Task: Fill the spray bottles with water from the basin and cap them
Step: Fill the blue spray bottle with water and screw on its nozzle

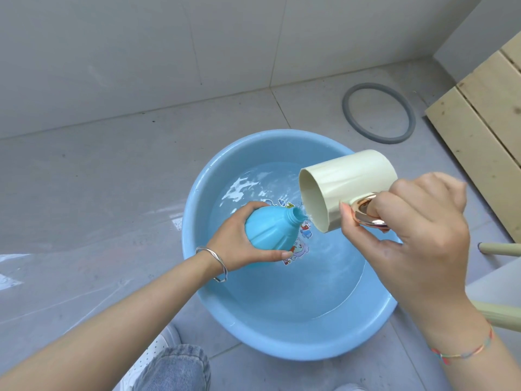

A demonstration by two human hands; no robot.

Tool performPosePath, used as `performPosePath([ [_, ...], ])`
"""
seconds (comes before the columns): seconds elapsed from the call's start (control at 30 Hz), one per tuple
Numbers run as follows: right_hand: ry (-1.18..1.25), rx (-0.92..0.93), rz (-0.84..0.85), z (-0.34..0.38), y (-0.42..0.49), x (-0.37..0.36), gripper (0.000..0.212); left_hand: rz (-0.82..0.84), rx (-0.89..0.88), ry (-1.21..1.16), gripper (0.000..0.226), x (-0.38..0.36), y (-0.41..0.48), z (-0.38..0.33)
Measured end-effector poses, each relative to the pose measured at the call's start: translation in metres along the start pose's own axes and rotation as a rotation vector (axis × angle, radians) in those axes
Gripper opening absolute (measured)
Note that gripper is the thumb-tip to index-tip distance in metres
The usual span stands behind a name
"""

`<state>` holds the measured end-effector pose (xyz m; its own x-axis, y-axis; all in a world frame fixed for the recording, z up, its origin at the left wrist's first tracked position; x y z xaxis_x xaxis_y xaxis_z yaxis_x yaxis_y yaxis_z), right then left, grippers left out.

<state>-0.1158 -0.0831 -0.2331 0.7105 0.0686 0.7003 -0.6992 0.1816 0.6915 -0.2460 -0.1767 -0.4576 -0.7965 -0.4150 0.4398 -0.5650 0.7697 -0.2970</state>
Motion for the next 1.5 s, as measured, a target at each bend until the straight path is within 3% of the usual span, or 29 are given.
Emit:
performPosePath([
  [0.23, -0.039, 0.091, 0.009, 0.010, -0.004, -0.006, 0.036, -0.004, 0.004, -0.021, 0.083, 0.001, -0.001, -0.002],
  [0.4, -0.022, 0.021, -0.041, -0.001, -0.006, -0.001, 0.037, -0.002, 0.011, -0.029, 0.082, 0.002, -0.002, -0.002],
  [0.5, 0.019, -0.169, -0.082, -0.024, -0.011, 0.001, 0.037, -0.007, 0.019, -0.049, 0.081, 0.003, -0.003, -0.002],
  [0.6, 0.145, -0.485, -0.106, -0.065, -0.028, -0.005, 0.038, -0.018, 0.038, -0.083, 0.081, 0.005, -0.003, 0.002],
  [0.73, 0.288, -0.784, -0.039, -0.105, -0.065, -0.033, 0.039, -0.055, 0.048, -0.110, 0.071, 0.011, -0.004, 0.002],
  [1.07, 0.117, -0.575, 0.327, -0.096, -0.106, -0.093, 0.039, -0.083, 0.056, -0.101, 0.072, 0.013, -0.004, 0.000],
  [1.3, 0.091, -0.546, 0.378, -0.094, -0.115, -0.105, 0.038, -0.083, 0.059, -0.123, 0.074, 0.012, -0.004, 0.001],
  [1.5, 0.086, -0.574, 0.432, -0.095, -0.123, -0.113, 0.051, -0.083, 0.068, -0.124, 0.074, 0.013, -0.005, -0.002],
])
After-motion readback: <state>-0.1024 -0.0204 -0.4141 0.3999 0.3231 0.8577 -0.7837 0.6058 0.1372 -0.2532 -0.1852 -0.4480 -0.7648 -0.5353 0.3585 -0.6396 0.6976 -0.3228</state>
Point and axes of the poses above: each hand's wrist, its own y-axis towards the middle knuckle, its own x-axis out of the back of the hand, z = x × y, the point moved 9 cm from there along y, towards the middle knuckle, and after that the axes turned 8 degrees about y, right-handed, at the moved point
